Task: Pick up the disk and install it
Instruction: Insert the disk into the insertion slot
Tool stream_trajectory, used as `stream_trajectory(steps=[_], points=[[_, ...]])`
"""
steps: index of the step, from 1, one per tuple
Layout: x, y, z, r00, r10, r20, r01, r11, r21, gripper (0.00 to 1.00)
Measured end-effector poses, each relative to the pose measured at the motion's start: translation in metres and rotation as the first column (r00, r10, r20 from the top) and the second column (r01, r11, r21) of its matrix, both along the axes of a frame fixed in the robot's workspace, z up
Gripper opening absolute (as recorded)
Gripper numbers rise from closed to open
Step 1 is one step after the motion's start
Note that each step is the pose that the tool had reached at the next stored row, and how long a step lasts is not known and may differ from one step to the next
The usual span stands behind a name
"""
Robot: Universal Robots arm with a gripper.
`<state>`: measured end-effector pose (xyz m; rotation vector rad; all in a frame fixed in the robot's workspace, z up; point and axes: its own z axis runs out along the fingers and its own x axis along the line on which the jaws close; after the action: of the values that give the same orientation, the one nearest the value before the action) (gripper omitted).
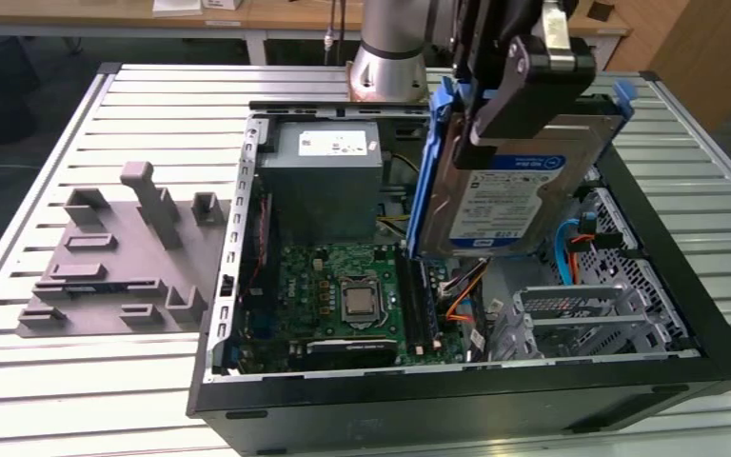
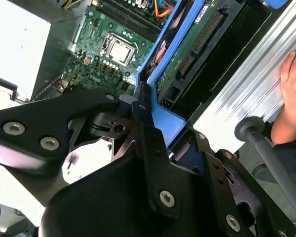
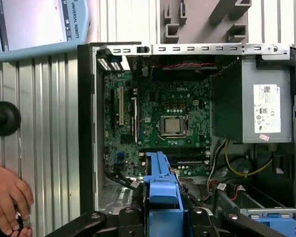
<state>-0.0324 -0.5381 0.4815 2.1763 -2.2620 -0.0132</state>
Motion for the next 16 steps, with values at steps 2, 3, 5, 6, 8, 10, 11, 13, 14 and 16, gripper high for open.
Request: stream_trajectory(steps=[2, 3, 5, 6, 8, 10, 11, 13, 14, 16], points=[[0.0041, -0.0007, -0.0009, 1.0000, 0.000, 0.0000, 0.000, 1.0000, 0.0000, 0.36], [0.0056, -0.0011, -0.0013, 1.0000, 0.000, 0.0000, 0.000, 1.0000, -0.0001, 0.36], [0.0069, -0.0041, -0.0019, 1.0000, 0.000, 0.0000, 0.000, 1.0000, 0.0000, 0.36], [0.0073, -0.0065, -0.0022, 1.0000, 0.000, 0.0000, 0.000, 1.0000, 0.0000, 0.36], [0.0085, -0.0110, -0.0030, 1.0000, 0.000, 0.0000, 0.000, 1.0000, 0.0000, 0.36], [0.0107, -0.0146, -0.0037, 1.0000, 0.000, 0.0000, 0.000, 1.0000, 0.0000, 0.36], [0.0116, -0.0165, -0.0040, 1.0000, 0.000, 0.0000, 0.000, 1.0000, 0.0000, 0.36], [0.0135, -0.0196, -0.0046, 1.0000, 0.000, 0.0001, 0.000, 1.0000, 0.0001, 0.36], [0.0151, -0.0207, -0.0049, 1.0000, 0.000, 0.0000, 0.000, 1.0000, 0.0000, 0.36], [0.0194, -0.0219, -0.0056, 1.0000, 0.000, 0.0000, 0.000, 1.0000, 0.0001, 0.36]])
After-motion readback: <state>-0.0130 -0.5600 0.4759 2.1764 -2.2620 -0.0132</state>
